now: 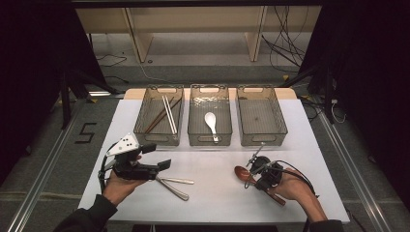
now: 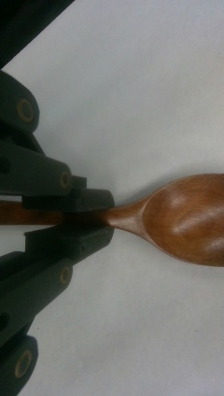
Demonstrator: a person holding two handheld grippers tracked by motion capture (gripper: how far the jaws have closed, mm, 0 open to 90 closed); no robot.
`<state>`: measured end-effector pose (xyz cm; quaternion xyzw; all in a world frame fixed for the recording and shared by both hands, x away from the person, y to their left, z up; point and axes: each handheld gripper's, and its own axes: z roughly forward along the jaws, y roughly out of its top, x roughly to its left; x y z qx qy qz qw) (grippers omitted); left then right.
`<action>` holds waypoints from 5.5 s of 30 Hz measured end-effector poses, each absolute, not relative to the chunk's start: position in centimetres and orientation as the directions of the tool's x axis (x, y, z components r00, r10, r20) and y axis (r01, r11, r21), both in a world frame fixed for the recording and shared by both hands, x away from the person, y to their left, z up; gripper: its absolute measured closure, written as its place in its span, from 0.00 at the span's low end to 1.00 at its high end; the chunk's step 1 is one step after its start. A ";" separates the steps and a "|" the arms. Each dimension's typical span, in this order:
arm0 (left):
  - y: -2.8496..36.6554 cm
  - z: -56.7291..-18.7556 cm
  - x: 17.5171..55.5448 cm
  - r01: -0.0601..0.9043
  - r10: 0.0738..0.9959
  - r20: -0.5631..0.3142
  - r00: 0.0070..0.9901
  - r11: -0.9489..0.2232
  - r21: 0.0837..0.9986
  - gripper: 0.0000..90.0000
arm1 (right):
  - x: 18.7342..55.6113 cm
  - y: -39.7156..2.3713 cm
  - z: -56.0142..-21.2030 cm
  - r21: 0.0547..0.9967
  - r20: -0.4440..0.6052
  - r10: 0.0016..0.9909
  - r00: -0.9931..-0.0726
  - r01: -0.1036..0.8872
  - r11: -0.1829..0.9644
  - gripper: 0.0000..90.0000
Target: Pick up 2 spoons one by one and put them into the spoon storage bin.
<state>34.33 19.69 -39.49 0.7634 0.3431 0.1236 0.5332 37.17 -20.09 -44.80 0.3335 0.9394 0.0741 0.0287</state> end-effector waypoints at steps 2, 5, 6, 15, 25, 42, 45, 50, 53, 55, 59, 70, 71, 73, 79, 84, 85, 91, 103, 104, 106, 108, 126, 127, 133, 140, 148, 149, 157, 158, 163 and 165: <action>19.7 -39.5 34.3 0.392 0.656 -0.178 0.734 -0.196 0.899 0.17 | 37.2 -20.1 -44.7 0.166 -0.003 0.630 -0.777 0.621 0.766 0.92; 19.7 -39.5 34.3 0.392 0.657 -0.178 0.733 -0.194 0.899 0.17 | 37.2 -20.1 -44.3 0.186 0.002 0.634 -0.773 0.623 0.760 0.92; 19.7 -39.5 34.3 0.392 0.657 -0.178 0.733 -0.194 0.899 0.17 | 37.3 -20.2 -44.2 0.197 0.001 0.633 -0.774 0.621 0.759 0.92; 19.7 -39.5 34.3 0.386 0.657 -0.172 0.734 -0.194 0.902 0.17 | 37.4 -20.1 -42.7 0.322 0.006 0.657 -0.754 0.623 0.713 0.92; 19.8 -39.5 34.2 0.384 0.665 -0.169 0.727 -0.189 0.904 0.17 | 38.2 -19.0 -41.7 0.420 0.007 0.655 -0.755 0.597 0.683 0.92; 20.0 -39.5 34.4 0.387 0.669 -0.174 0.723 -0.183 0.904 0.17 | 42.9 -15.4 -37.7 0.557 0.020 0.678 -0.735 0.571 0.603 0.92; 20.0 -39.5 34.4 0.386 0.669 -0.172 0.723 -0.184 0.904 0.17 | 43.8 -14.8 -37.0 0.569 0.010 0.685 -0.729 0.567 0.595 0.92; 19.9 -39.5 34.4 0.386 0.667 -0.173 0.725 -0.185 0.904 0.17 | 45.3 -13.9 -36.1 0.597 0.028 0.698 -0.716 0.572 0.562 0.92; 19.9 -39.5 34.3 0.386 0.666 -0.172 0.726 -0.187 0.903 0.17 | 46.1 -13.1 -35.5 0.606 0.030 0.702 -0.711 0.572 0.553 0.92; 19.8 -39.5 34.3 0.386 0.665 -0.174 0.726 -0.185 0.904 0.17 | 46.8 -12.6 -35.3 0.610 0.035 0.702 -0.712 0.571 0.549 0.92; 19.9 -39.5 34.4 0.382 0.664 -0.171 0.728 -0.186 0.905 0.17 | 48.2 -11.8 -34.7 0.626 0.044 0.716 -0.697 0.578 0.524 0.92; 19.9 -39.4 34.3 0.379 0.661 -0.171 0.730 -0.184 0.907 0.17 | 50.8 -10.6 -34.3 0.634 0.041 0.757 -0.652 0.603 0.485 0.92; 19.9 -39.4 34.3 0.379 0.661 -0.171 0.731 -0.184 0.907 0.17 | 50.9 -10.5 -34.3 0.634 0.040 0.759 -0.650 0.604 0.483 0.92; 19.9 -39.4 34.3 0.379 0.660 -0.172 0.732 -0.184 0.907 0.17 | 51.2 -10.4 -34.3 0.632 0.043 0.763 -0.645 0.609 0.480 0.92; 19.8 -39.4 34.3 0.380 0.660 -0.172 0.731 -0.184 0.907 0.17 | 52.0 -10.2 -34.4 0.633 0.046 0.778 -0.627 0.621 0.462 0.92; 19.8 -39.5 34.3 0.380 0.658 -0.172 0.733 -0.185 0.906 0.17 | 52.5 -10.2 -34.7 0.637 0.042 0.795 -0.606 0.629 0.446 0.92; 19.8 -39.5 34.3 0.380 0.659 -0.173 0.733 -0.185 0.906 0.17 | 52.6 -10.3 -34.7 0.637 0.039 0.798 -0.601 0.630 0.443 0.92; 19.8 -39.5 34.3 0.382 0.658 -0.175 0.732 -0.184 0.906 0.17 | 53.2 -10.3 -35.2 0.639 0.033 0.815 -0.578 0.639 0.428 0.92; 19.9 -39.5 34.4 0.384 0.658 -0.176 0.733 -0.185 0.904 0.17 | 54.3 -9.4 -36.7 0.624 0.014 0.829 -0.559 0.652 0.430 0.91; 19.8 -39.5 34.4 0.384 0.657 -0.176 0.733 -0.186 0.904 0.17 | 54.4 -9.3 -36.8 0.622 0.014 0.830 -0.558 0.655 0.430 0.91; 19.8 -39.5 34.4 0.384 0.658 -0.176 0.732 -0.186 0.905 0.17 | 54.5 -9.3 -37.1 0.615 0.014 0.833 -0.553 0.662 0.429 0.91; 19.8 -39.5 34.4 0.383 0.658 -0.175 0.733 -0.186 0.905 0.17 | 54.6 -9.3 -37.4 0.610 0.014 0.837 -0.547 0.668 0.426 0.91; 20.1 -39.5 34.4 0.381 0.661 -0.170 0.731 -0.189 0.905 0.17 | 53.6 -9.1 -37.3 0.609 0.042 0.808 -0.587 0.656 0.445 0.60; 20.1 -39.4 34.4 0.382 0.662 -0.171 0.730 -0.188 0.905 0.17 | 53.3 -9.1 -37.2 0.614 0.041 0.804 -0.593 0.650 0.448 0.57; 20.3 -39.4 34.6 0.384 0.673 -0.174 0.719 -0.177 0.906 0.17 | 50.4 -9.1 -36.4 0.638 0.033 0.751 -0.660 0.592 0.493 0.47; 20.4 -39.5 34.7 0.384 0.678 -0.165 0.716 -0.186 0.905 0.17 | 46.3 -9.1 -36.4 0.658 0.029 0.690 -0.723 0.534 0.531 0.41; 20.6 -39.5 34.8 0.386 0.687 -0.166 0.707 -0.178 0.905 0.17 | 42.3 -8.9 -37.8 0.654 0.049 0.631 -0.774 0.503 0.566 0.39; 20.6 -39.5 34.8 0.386 0.687 -0.166 0.708 -0.179 0.905 0.17 | 42.0 -9.0 -38.0 0.655 0.046 0.627 -0.778 0.497 0.569 0.38; 20.6 -39.6 34.8 0.390 0.685 -0.160 0.711 -0.195 0.900 0.17 | 40.6 -9.9 -38.3 0.664 0.068 0.625 -0.777 0.503 0.554 0.37; 20.6 -39.5 34.8 0.388 0.686 -0.156 0.711 -0.197 0.900 0.17 | 40.5 -10.0 -38.3 0.662 0.072 0.623 -0.779 0.505 0.554 0.37; 20.6 -39.5 34.8 0.385 0.684 -0.148 0.714 -0.207 0.899 0.17 | 39.7 -10.4 -38.8 0.655 0.074 0.621 -0.780 0.507 0.559 0.37; 20.6 -39.5 34.8 0.384 0.686 -0.143 0.713 -0.212 0.898 0.17 | 39.4 -10.7 -38.9 0.658 0.075 0.622 -0.780 0.507 0.557 0.37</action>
